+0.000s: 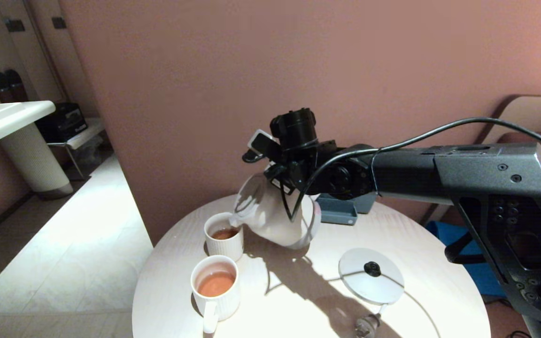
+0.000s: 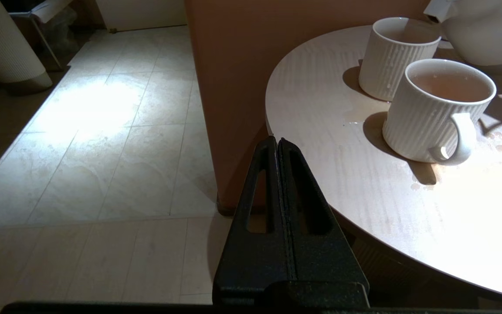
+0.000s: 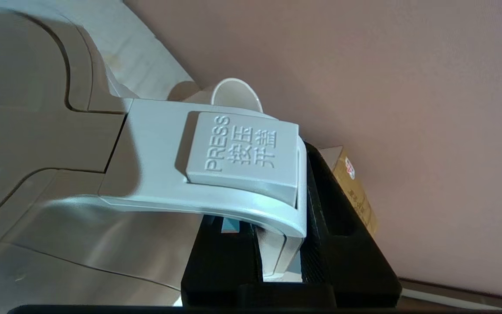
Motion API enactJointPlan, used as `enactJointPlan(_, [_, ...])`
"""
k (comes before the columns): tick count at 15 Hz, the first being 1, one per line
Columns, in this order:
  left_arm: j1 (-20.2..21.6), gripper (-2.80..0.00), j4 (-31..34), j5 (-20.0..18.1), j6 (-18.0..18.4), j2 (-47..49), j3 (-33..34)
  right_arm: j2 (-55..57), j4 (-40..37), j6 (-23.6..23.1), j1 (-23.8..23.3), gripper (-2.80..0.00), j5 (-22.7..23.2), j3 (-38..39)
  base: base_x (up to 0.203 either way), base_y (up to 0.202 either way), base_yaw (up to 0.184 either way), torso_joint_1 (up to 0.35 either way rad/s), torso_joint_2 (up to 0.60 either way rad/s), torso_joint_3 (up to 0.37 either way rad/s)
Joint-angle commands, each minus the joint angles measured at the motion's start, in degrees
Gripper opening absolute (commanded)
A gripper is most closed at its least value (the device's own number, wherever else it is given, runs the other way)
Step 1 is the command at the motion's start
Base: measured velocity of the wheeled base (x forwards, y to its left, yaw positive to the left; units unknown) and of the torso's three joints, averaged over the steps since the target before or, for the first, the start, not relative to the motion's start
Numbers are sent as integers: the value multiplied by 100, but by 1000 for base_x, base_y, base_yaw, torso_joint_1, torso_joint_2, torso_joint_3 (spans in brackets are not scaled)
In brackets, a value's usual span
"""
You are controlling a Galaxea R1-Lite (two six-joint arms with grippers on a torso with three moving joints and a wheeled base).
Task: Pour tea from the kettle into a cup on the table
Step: Pour water into the cup
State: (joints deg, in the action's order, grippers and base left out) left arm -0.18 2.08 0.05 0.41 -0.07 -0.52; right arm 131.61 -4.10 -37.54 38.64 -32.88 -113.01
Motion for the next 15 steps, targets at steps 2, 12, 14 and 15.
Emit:
enactJointPlan(2, [1, -280, 2, 4, -5, 7, 0, -13, -3, -26, 20, -280, -34, -2, 0, 0, 0, 0, 0, 0])
enactJointPlan(12, [1, -280, 2, 4, 3, 7, 0, -7, 161, -191, 95, -280, -113, -2, 0, 0, 0, 0, 0, 0])
enactJointPlan(14, [1, -280, 2, 4, 3, 7, 0, -13, 172, -256, 135, -280, -113, -2, 0, 0, 0, 0, 0, 0])
enactJointPlan(15, [1, -280, 2, 4, 0, 7, 0, -16, 184, -278, 145, -280, -117, -8, 0, 0, 0, 0, 0, 0])
